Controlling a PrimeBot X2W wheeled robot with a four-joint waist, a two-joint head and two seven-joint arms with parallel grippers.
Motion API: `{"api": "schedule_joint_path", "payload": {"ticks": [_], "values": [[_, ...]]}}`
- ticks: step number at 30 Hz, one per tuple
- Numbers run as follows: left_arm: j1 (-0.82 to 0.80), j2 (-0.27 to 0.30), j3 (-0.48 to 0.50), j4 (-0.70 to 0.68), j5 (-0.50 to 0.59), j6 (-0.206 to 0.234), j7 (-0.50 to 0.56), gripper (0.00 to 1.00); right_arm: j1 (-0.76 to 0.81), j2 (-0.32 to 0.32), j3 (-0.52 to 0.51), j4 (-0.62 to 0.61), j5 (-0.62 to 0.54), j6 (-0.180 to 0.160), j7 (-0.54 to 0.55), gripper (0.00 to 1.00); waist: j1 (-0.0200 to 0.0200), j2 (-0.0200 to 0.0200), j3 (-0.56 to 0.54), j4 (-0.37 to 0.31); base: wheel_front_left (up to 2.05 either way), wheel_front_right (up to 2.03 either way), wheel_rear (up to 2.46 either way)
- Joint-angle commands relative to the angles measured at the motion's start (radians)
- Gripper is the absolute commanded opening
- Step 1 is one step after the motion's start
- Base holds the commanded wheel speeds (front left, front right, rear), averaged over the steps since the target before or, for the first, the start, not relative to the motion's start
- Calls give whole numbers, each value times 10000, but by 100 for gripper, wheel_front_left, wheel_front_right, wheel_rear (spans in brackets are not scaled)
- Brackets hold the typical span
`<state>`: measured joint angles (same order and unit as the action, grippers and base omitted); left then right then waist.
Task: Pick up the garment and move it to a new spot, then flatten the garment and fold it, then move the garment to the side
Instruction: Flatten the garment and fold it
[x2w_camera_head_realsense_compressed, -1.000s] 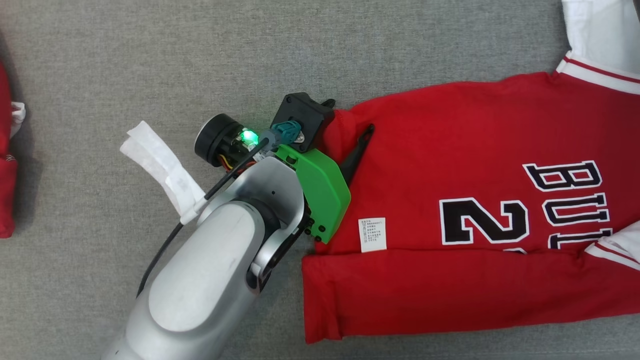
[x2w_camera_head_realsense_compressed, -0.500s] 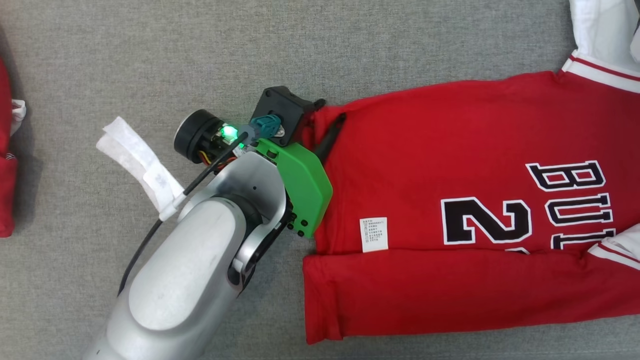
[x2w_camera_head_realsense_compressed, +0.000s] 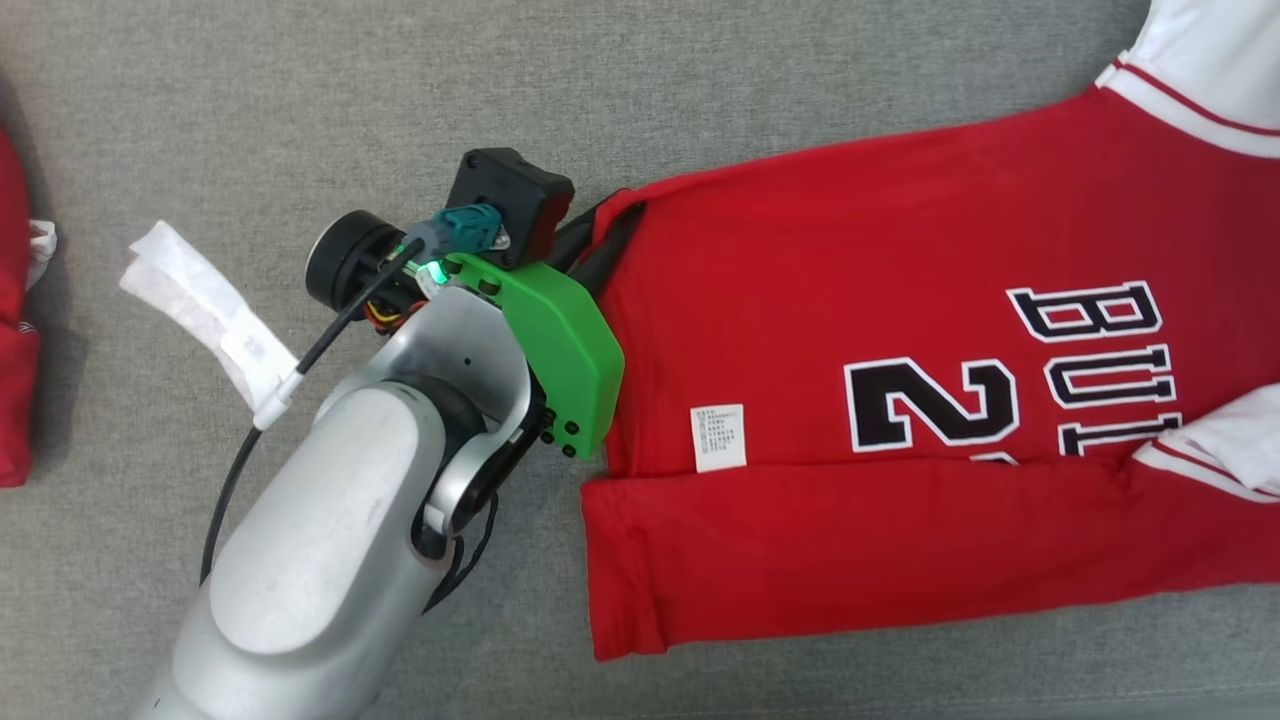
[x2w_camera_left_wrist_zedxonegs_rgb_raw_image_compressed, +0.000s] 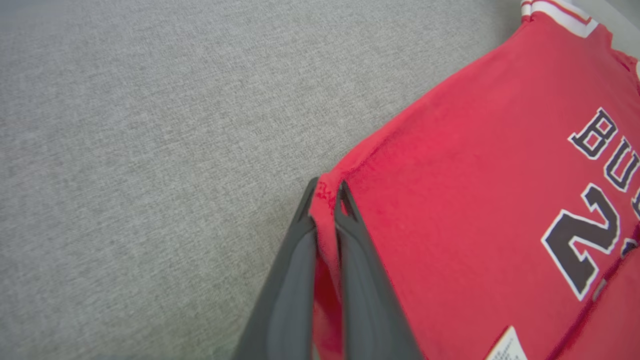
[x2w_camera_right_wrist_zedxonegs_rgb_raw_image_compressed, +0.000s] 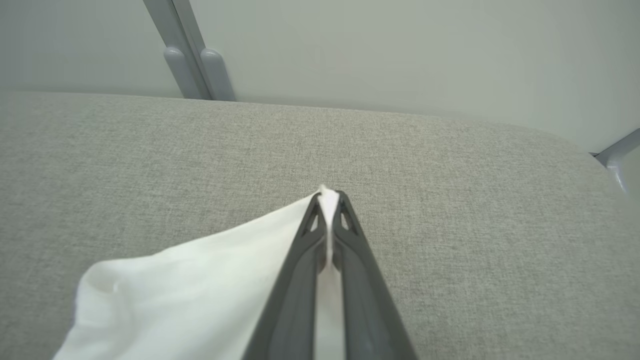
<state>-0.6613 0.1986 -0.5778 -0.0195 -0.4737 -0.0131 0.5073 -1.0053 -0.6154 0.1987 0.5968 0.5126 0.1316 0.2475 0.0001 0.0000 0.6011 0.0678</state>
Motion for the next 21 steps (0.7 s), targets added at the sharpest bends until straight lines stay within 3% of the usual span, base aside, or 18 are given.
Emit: {"api": "schedule_joint_path", "payload": {"ticks": [1, 10, 17, 21], "values": [[-23, 56, 133, 46, -38, 52, -117, 0, -152, -55, -8, 15, 119, -18, -220, 0, -1, 0, -161, -150, 0, 0, 0], [698, 32, 201, 328, -483, -110, -770, 0, 1347, -208, 113, -931, 1186, -18, -1223, 0, -1, 0, -1054, -739, 0, 0, 0], [2135, 350, 344, -262, -784, -238, -1777, 0, 4951, -442, -571, -3089, 2218, -16, -1859, 0, -1, 0, -1987, -1291, 0, 0, 0], [3045, 623, 380, -715, -807, -146, -2262, 0, 6677, -109, -1070, -4050, 2385, -16, -1875, 0, -1, 0, -2262, -1543, 0, 0, 0]]}}
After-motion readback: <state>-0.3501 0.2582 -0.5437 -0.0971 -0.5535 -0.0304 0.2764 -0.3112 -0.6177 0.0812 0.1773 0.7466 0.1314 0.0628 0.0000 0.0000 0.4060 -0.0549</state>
